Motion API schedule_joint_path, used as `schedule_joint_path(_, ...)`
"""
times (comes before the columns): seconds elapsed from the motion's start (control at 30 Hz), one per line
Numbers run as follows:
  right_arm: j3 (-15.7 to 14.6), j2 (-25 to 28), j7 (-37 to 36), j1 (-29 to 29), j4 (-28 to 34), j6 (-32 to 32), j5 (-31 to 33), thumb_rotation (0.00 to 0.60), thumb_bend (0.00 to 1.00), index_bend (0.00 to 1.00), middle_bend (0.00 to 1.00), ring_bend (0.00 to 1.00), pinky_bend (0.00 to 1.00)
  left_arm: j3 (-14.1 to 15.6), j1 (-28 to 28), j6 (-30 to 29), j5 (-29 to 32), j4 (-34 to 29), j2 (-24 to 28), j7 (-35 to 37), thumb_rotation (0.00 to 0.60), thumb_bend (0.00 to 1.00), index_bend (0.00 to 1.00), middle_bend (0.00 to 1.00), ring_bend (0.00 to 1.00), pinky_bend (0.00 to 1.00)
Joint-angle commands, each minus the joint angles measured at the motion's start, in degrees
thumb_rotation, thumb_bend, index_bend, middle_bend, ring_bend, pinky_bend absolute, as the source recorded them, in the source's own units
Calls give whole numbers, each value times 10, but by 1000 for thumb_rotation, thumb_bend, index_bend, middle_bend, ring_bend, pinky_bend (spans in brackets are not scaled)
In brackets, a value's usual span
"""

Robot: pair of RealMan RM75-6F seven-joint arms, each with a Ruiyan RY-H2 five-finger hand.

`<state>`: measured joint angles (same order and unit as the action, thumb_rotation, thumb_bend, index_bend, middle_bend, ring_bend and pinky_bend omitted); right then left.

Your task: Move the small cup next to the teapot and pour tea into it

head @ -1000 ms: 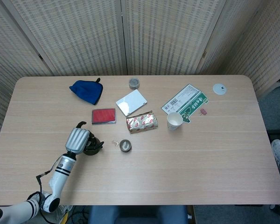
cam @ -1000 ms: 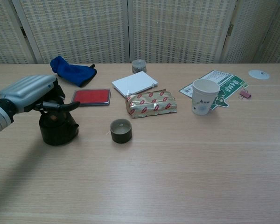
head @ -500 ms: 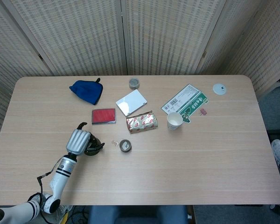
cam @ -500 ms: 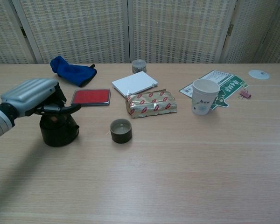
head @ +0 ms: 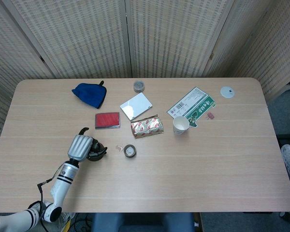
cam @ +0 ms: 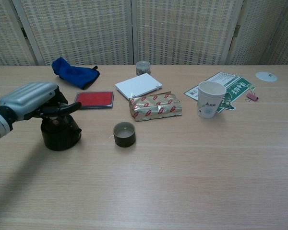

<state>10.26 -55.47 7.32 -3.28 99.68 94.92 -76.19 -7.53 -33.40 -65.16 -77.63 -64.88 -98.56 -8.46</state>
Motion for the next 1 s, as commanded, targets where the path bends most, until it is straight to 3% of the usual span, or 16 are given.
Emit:
schedule_joint_path(0.03, 0, 0, 0, 0, 0, 0, 0, 600, 202, 200, 217, 152, 219, -2, 1, 3, 4, -10, 5, -2, 39, 232, 810, 862, 751, 144)
schedule_joint_path(0.23, 0, 0, 0, -1, 0, 1, 1, 600, 202, 200, 217, 152, 218, -8, 2, 0, 6, -29, 12, 3, 4, 224, 729, 757, 623, 144)
schedule_joint_path(0.47, -1, 3, -2, -1, 0, 0, -2, 600, 202, 200, 217, 152, 218, -24, 11, -37, -2, -62, 28, 24, 29, 223, 636, 686, 559, 142)
schedule_joint_path(0.63, -8, 10, -15, 3, -1, -14, -15, 600, 202, 200, 217, 152, 218, -27, 27, -64, -3, -108, 55, 16, 233, 223, 525, 569, 464, 141)
schedule_joint_path(0.83, -13, 16, -25, 7, -1, -22, -30, 600, 202, 200, 217, 152, 218, -22, 54, -88, 8, -167, 96, -15, 351, 223, 423, 470, 384, 141)
schedule_joint_path(1.0, -19, 16, -29, 10, -5, -30, -36, 600, 202, 200, 217, 152, 218, -11, 79, -98, 24, -204, 129, -42, 390, 223, 402, 458, 374, 141)
